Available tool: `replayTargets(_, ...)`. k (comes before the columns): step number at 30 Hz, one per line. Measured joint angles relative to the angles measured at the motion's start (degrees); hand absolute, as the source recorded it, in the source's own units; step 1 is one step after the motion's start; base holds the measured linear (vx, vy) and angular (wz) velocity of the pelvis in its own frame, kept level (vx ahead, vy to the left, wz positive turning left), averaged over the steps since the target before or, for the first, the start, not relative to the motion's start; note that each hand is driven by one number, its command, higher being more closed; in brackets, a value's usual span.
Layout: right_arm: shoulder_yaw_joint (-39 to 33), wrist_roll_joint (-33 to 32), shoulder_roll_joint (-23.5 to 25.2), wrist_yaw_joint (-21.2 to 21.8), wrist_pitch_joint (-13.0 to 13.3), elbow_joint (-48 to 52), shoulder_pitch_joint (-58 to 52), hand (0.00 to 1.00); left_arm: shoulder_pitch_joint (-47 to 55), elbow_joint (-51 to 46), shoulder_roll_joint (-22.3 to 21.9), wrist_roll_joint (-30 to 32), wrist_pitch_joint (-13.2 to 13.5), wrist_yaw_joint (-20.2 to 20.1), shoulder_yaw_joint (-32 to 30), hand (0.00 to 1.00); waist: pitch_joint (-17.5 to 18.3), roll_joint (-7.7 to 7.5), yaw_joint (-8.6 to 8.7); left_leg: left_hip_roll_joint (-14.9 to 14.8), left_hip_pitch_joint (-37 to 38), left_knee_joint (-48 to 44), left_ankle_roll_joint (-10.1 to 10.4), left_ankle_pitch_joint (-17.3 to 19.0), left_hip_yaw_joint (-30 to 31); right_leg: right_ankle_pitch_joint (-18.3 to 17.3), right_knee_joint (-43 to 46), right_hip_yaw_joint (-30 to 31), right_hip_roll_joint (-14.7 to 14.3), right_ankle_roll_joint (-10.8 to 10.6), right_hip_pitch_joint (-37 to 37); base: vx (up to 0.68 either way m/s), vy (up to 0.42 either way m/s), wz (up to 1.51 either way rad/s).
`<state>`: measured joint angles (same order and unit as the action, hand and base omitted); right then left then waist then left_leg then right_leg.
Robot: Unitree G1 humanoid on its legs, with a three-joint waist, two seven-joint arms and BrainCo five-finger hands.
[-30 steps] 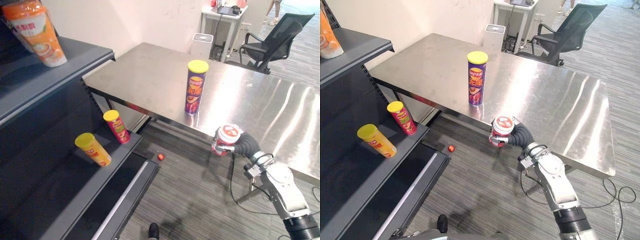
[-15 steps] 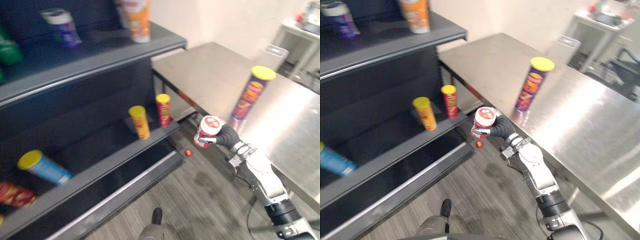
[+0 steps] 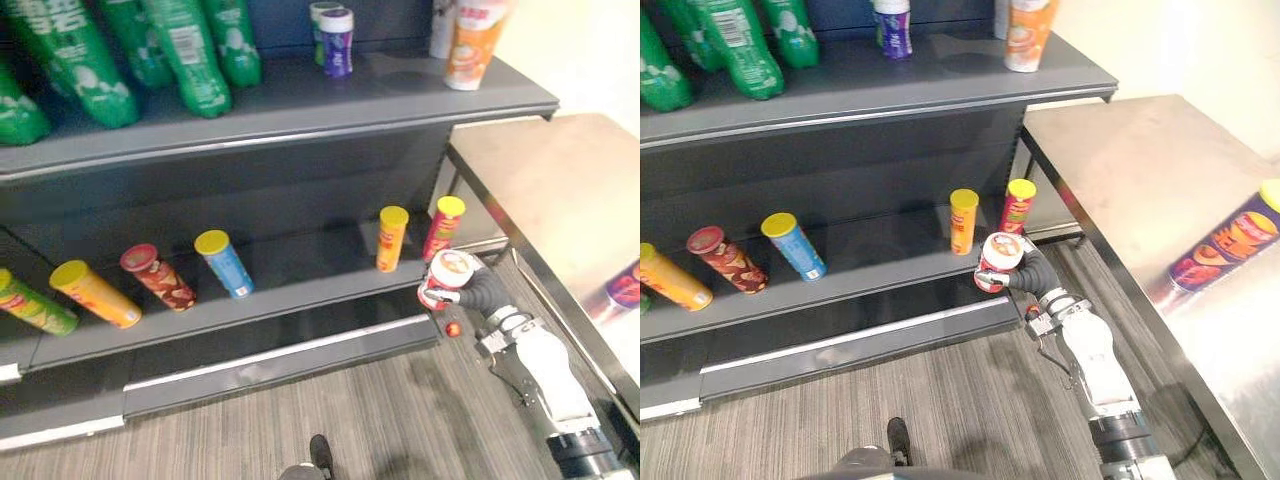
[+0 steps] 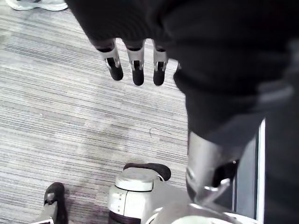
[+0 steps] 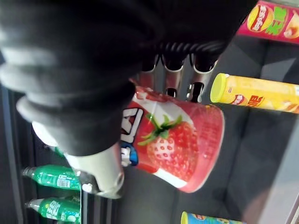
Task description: Put the gum and the chips on the shelf.
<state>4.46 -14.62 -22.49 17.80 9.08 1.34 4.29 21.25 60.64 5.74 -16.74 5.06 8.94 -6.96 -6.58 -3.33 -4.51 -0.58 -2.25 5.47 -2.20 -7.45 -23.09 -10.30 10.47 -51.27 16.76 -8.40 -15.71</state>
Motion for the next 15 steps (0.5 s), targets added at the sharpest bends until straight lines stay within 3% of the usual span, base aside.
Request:
replayTargets(3,-0.39,1.07,-0.22,0.11,0.51,0.00,-1.33,1.00,0.36,0.01,0.03,0.04,0.52,-0.16,1.45,0.00,0.07,0.71,-0.38,1.01,0.47,0.39,0.23,1.30,0.51,-0.11,5.62,1.23,2.33,0.19,0.74,-0.01,0.058,0.19)
replayTargets(4,-0.79,1.07,-0.31,0.21,0.80,0.01,-1.99,1.00,0.57,0.01,0.09,0.07,0.93,-0.38,2.25,0.00,-0.03,0.68,-0.38,1.41,0.65,0.39,-0.05,1.78,1.40,-0.10,10.44,1.70,4.64,0.33,1.69,0.02,0.086,0.32)
replayTargets(6,-1.30,1.07,-0.45,0.31,1.06,0.00,-2.57,1.00,0.54,0.05,0.18,0.07,1.06,-0.66,2.79,0.00,-0.12,1.22,-0.24,1.98,1.12,0.37,-0.49,2.18,2.93,1.33,21.44,4.27,8.80,8.53,5.19,0.04,0.113,0.40)
replayTargets(7,-1.35,1.05,-0.51,0.26,1.47,0.04,-3.12,1.00,0.22,-0.22,0.81,0.03,1.07,-0.72,3.23,0.00,-0.27,1.92,0.04,1.59,1.41,0.34,-1.09,2.64,4.90,3.37,28.98,10.29,9.81,15.11,9.76,0.06,0.134,0.74)
replayTargets(8,-1.22,1.05,-0.38,0.15,1.92,0.18,-3.79,1.00,-1.08,-0.26,1.79,-0.08,0.67,-0.74,3.35,0.00,-0.61,2.40,0.82,0.96,1.22,0.34,-1.13,2.65,8.41,-0.61,30.57,19.53,6.15,11.69,13.23,0.05,0.114,0.96)
replayTargets(10,-0.80,1.04,-0.18,-0.10,2.04,0.69,-4.24,1.00,-3.08,-0.23,4.17,-0.23,-0.04,-0.93,3.20,0.00,-1.37,1.34,1.94,0.67,-0.05,0.32,-1.16,2.64,12.71,-4.54,27.36,29.47,0.20,9.05,17.22,0.05,0.043,1.13)
replayTargets(12,-0.57,1.04,-0.21,-0.31,2.25,1.30,-4.38,1.00,-5.35,-0.02,5.55,-0.37,-1.27,-1.63,3.23,0.00,-1.63,0.27,2.69,0.64,-0.95,0.30,-1.16,2.64,15.85,-4.98,21.54,34.45,-3.44,7.69,19.11,0.08,-0.014,1.15)
replayTargets(15,0.17,0.98,-0.21,-0.48,2.99,1.31,-4.16,1.00,-7.15,-0.29,5.67,-0.48,-1.46,-2.15,3.37,0.00,-1.76,0.37,2.52,-0.13,-3.06,-1.93,-1.13,2.66,18.64,-3.05,11.06,39.57,-6.76,4.62,19.46,0.06,-0.064,1.01)
